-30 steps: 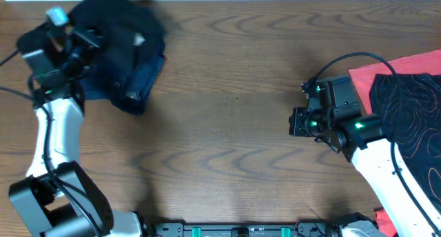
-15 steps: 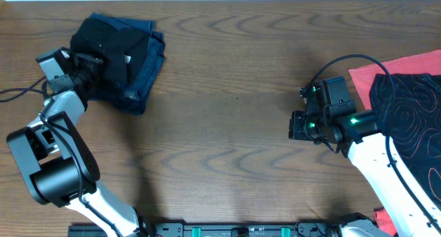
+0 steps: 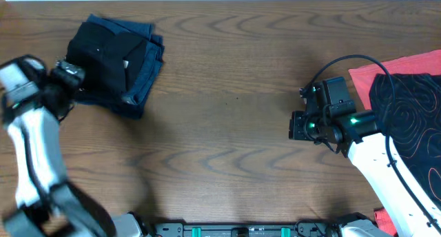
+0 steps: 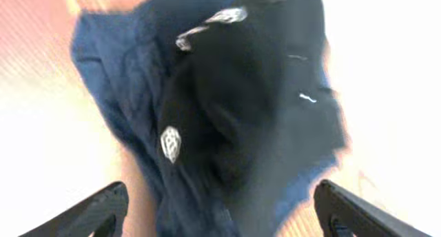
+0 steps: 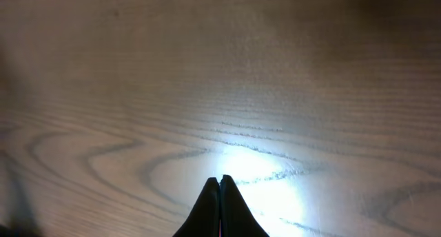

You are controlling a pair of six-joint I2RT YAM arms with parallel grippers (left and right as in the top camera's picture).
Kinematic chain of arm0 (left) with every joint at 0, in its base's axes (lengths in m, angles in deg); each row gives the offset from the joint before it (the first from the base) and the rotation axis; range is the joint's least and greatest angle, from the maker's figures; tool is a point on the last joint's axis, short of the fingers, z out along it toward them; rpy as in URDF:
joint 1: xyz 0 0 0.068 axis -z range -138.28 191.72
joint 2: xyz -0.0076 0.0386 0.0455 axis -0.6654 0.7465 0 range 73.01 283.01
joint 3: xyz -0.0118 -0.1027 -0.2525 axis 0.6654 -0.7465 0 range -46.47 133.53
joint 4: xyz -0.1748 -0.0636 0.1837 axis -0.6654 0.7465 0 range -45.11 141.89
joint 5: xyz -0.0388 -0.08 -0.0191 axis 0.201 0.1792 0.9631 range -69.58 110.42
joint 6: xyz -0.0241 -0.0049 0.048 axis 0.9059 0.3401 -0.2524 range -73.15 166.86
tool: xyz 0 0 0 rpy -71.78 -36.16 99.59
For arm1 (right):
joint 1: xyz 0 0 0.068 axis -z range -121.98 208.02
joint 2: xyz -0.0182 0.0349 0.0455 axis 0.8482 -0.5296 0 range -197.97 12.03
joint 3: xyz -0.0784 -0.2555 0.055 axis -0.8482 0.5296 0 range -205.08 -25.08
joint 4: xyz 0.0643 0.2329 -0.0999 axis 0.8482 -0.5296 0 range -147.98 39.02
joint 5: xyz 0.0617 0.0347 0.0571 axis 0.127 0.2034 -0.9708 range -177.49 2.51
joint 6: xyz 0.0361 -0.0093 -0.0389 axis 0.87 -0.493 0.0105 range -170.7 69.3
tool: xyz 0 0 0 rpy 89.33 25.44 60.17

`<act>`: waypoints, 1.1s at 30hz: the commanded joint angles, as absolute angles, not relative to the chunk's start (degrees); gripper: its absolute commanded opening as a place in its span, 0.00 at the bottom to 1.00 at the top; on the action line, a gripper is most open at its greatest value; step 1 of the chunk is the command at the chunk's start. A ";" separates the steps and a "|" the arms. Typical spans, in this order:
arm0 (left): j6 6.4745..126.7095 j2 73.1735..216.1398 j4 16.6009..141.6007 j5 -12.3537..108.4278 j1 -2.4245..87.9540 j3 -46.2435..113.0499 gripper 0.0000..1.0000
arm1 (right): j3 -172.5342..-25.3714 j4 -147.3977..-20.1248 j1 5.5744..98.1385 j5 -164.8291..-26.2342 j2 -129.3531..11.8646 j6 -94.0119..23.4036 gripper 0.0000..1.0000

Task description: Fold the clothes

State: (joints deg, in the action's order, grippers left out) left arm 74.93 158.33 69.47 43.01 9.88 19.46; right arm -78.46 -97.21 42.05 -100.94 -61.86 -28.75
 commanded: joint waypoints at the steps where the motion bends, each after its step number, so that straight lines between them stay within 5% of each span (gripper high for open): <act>1: 65.88 148.21 74.33 46.49 9.86 19.39 0.88 | -78.64 -96.12 42.58 -100.83 -62.01 -30.34 0.01; 7: 48.92 132.97 86.04 59.18 15.08 19.39 0.86 | -78.99 -91.20 42.67 -100.81 -59.61 -33.69 0.02; 13: 39.50 122.81 98.32 45.48 29.07 19.39 0.89 | -79.88 -85.63 42.75 -96.99 -51.04 -35.15 0.18; 17: 39.59 119.29 103.50 38.90 36.52 19.39 0.98 | -79.88 -83.77 42.73 -96.81 -44.02 -35.09 0.42; 19: 39.57 118.55 105.89 37.39 38.69 19.39 0.98 | -79.88 -84.30 42.73 -96.94 -41.14 -34.89 0.73; 20: 39.57 118.48 107.04 37.44 39.32 19.39 0.98 | -79.88 -84.69 42.73 -96.94 -40.07 -34.91 0.99; 33: 39.59 118.70 108.95 37.46 39.72 19.35 0.98 | -79.86 -87.60 42.73 -97.07 -35.98 -34.87 0.99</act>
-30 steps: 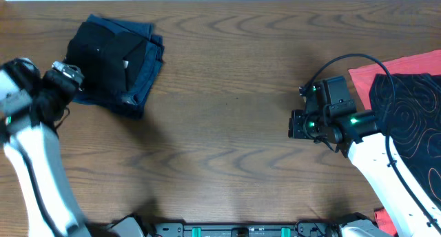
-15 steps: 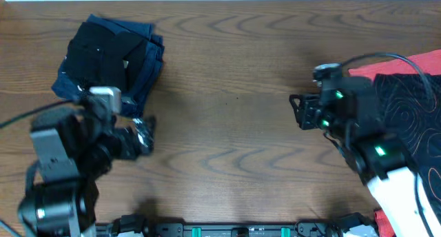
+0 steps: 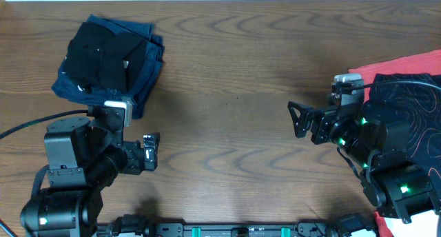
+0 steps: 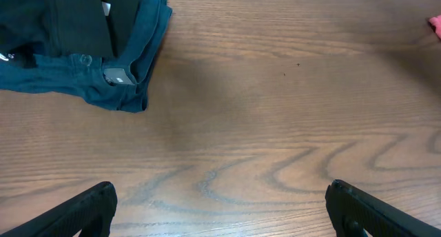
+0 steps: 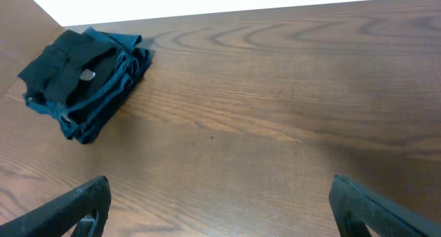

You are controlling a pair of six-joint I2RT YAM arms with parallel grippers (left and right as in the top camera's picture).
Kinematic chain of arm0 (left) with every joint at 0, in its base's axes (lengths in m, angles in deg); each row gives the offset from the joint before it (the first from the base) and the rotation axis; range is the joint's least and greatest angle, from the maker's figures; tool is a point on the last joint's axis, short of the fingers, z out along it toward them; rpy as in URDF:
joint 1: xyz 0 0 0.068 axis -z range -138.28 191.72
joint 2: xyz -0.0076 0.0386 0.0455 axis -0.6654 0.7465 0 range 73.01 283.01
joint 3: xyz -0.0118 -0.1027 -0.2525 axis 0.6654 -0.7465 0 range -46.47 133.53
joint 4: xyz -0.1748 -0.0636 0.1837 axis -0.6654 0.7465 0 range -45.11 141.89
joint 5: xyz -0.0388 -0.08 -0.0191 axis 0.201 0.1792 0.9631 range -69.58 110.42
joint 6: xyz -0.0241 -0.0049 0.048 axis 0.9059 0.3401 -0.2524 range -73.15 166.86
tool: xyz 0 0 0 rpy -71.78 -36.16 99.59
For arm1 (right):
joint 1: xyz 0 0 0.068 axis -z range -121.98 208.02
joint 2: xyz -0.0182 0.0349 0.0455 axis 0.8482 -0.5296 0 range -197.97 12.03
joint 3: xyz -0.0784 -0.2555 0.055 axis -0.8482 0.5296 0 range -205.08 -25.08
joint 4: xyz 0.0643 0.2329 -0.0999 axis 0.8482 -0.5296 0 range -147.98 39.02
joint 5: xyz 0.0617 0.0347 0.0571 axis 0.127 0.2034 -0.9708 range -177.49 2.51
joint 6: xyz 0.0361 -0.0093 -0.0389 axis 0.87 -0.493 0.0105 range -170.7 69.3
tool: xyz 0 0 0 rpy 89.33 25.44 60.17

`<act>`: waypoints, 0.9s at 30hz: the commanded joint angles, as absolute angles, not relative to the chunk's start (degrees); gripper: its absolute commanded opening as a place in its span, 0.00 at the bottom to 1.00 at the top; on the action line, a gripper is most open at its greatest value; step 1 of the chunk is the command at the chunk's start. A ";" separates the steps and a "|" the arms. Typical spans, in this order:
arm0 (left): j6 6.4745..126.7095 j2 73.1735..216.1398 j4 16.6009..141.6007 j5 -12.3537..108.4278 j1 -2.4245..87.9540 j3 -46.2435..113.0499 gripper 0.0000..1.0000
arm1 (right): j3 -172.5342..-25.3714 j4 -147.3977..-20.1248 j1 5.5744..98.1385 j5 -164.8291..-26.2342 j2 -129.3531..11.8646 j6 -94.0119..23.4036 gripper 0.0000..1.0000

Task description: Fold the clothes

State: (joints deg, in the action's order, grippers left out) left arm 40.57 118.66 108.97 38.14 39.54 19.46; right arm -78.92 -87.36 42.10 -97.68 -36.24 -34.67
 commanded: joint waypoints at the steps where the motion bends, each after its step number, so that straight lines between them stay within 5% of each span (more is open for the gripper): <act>1: 39.59 118.70 108.95 37.46 39.72 19.35 0.98 | -79.86 -87.66 42.73 -97.90 -35.98 -34.87 0.99; 14: 39.59 118.70 108.92 37.46 39.72 19.35 0.98 | -79.86 -89.37 42.75 -107.32 -35.96 -38.15 0.99; 21: 39.59 118.70 108.92 37.46 39.72 19.35 0.98 | -79.77 -88.32 42.69 -98.01 -35.63 -38.87 0.99; 27: 39.59 118.70 108.92 37.46 39.72 19.35 0.98 | -74.42 -75.01 42.21 -88.75 -30.32 -40.35 0.99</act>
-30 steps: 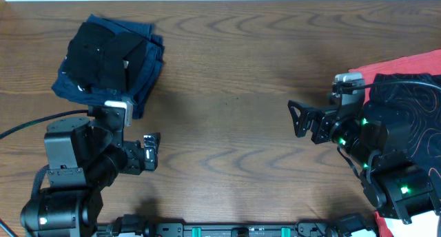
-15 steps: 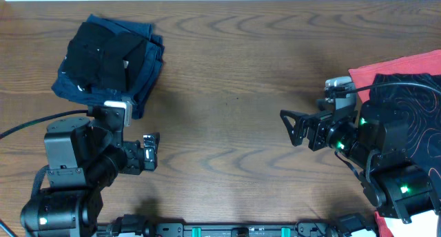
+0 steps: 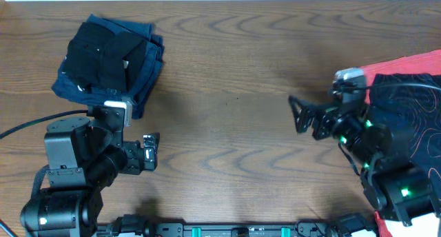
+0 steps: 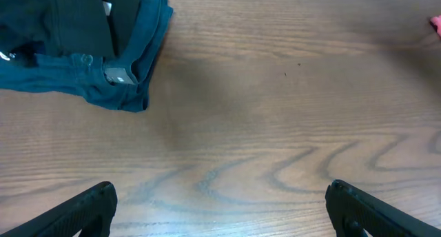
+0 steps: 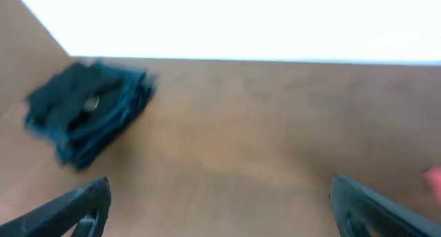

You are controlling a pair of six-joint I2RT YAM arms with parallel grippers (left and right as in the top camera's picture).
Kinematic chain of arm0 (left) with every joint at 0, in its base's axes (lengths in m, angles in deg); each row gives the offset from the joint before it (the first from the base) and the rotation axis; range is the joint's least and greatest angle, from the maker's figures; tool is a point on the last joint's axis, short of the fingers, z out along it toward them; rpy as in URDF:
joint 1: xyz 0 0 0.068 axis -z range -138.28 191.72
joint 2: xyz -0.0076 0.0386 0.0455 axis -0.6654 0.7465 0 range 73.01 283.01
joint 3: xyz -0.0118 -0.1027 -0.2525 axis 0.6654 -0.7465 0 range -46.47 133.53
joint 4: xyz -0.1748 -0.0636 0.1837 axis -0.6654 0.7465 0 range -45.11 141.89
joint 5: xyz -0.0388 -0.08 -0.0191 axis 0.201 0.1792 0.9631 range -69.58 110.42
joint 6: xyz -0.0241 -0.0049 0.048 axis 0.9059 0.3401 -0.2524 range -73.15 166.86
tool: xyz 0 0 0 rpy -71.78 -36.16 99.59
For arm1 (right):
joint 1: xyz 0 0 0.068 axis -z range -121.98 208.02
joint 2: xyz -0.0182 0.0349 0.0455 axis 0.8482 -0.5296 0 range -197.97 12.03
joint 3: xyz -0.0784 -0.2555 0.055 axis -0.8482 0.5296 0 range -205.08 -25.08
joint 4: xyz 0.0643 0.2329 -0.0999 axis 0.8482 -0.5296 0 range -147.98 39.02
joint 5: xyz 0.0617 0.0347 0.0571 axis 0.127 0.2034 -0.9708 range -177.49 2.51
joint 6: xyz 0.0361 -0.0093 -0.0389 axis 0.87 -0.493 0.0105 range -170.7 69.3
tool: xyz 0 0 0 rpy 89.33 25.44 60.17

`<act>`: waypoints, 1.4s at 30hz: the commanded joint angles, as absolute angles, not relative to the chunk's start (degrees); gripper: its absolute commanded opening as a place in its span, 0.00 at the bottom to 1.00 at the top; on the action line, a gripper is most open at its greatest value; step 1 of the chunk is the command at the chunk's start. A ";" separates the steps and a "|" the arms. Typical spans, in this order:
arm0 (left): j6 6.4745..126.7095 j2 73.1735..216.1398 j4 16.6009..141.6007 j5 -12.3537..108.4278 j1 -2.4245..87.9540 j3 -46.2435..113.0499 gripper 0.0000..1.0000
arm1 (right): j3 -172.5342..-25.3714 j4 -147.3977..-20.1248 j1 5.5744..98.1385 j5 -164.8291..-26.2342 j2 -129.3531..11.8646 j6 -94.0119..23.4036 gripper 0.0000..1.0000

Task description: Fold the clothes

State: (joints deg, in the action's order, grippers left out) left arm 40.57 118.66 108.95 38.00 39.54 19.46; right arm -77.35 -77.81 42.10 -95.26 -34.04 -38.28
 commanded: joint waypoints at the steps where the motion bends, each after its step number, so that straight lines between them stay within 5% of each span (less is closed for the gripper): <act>1: 39.59 118.70 108.92 37.46 39.72 19.35 0.98 | -71.99 -72.28 42.23 -88.09 -28.29 -41.66 0.99; 17: 39.59 118.70 108.92 37.46 39.72 19.35 0.98 | -34.11 -66.22 42.43 -87.67 12.30 -44.07 0.99; 25: 39.59 118.70 108.95 37.46 39.72 19.35 0.98 | -25.39 -54.81 42.36 -87.91 11.73 -42.41 0.99; 42: 39.59 118.70 108.95 37.46 39.72 19.35 0.98 | -25.39 -55.07 42.36 -87.89 11.71 -42.41 0.99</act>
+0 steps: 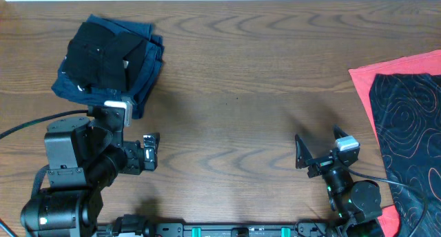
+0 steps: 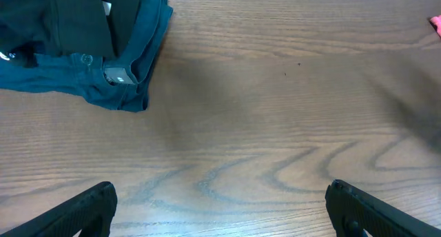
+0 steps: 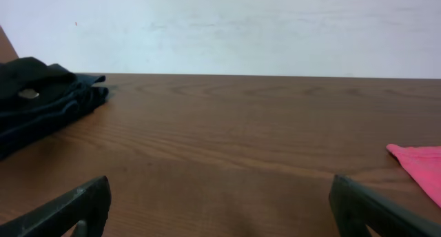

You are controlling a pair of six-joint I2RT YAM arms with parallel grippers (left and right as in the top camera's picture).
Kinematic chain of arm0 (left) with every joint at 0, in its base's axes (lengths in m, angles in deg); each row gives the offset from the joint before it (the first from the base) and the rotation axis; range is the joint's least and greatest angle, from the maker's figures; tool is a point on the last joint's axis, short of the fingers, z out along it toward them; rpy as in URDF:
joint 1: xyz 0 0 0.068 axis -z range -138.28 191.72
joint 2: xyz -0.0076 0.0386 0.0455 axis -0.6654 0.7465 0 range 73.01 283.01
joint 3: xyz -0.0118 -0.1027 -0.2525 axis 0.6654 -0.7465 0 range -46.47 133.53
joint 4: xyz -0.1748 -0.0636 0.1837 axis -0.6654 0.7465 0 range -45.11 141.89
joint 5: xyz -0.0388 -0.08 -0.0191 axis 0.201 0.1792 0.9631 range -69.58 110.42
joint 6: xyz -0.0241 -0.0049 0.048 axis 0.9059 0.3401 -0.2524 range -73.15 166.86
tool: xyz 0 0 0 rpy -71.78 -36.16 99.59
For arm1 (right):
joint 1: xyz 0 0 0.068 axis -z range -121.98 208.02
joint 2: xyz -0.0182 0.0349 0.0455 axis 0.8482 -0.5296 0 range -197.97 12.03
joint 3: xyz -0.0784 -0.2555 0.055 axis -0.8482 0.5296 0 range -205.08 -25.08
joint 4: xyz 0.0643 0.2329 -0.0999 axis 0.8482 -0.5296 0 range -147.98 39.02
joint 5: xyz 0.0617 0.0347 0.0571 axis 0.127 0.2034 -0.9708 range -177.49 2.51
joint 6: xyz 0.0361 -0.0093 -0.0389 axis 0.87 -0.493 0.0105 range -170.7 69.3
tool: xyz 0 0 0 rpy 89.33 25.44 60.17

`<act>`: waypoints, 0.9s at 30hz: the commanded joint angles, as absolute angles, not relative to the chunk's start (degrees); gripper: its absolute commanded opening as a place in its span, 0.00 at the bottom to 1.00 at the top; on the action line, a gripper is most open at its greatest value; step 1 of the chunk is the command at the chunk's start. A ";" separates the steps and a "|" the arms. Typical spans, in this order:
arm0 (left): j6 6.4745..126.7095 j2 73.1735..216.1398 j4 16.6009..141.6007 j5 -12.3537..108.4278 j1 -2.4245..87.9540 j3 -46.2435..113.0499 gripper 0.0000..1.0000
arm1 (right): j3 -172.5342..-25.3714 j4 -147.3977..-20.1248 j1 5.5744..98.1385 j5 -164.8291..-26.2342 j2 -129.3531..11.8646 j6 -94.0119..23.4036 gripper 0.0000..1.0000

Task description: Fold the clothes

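Note:
A folded stack of dark blue jeans with a black garment on top (image 1: 110, 56) lies at the far left; it also shows in the left wrist view (image 2: 76, 44) and the right wrist view (image 3: 41, 99). A black patterned garment (image 1: 410, 137) lies spread on a red cloth (image 1: 362, 78) at the right edge. My left gripper (image 1: 151, 153) is open near the front left, over bare wood (image 2: 220, 209). My right gripper (image 1: 318, 146) is open at the front right, level with the table (image 3: 220, 202). Neither holds anything.
The brown wooden table (image 1: 234, 92) stretches between the two piles. A white wall (image 3: 241, 30) stands behind its far edge. A corner of the red cloth (image 3: 417, 161) shows low at the right of the right wrist view.
My right arm has drawn back from beside the red cloth to the table's front edge, and its camera now looks level across the table. The left arm and the clothes have not moved.
My left gripper was open over the folded stack at the far left, and my right was shut above bare wood. Then the left sat open near the front left and the right was open beside the red cloth. Now the right rests at the front edge.

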State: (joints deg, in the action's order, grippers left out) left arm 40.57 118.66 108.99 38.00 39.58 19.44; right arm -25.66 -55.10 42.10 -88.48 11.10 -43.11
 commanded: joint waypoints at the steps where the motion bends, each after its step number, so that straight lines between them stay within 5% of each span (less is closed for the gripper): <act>1: 39.59 118.70 108.95 37.46 39.72 19.35 0.98 | -25.39 -55.07 42.36 -87.89 11.71 -42.43 0.99; 17: 39.52 113.63 108.42 36.45 39.91 17.14 0.98 | -25.39 -55.21 42.36 -87.89 0.56 -42.43 0.99; 27: 39.54 96.63 88.62 33.17 38.38 6.69 0.98 | -25.39 -55.21 42.36 -87.89 -0.46 -42.43 0.99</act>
State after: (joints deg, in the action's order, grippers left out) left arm 40.44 100.25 92.34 34.16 38.73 9.71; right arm -25.63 -55.16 42.10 -88.48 -0.35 -43.11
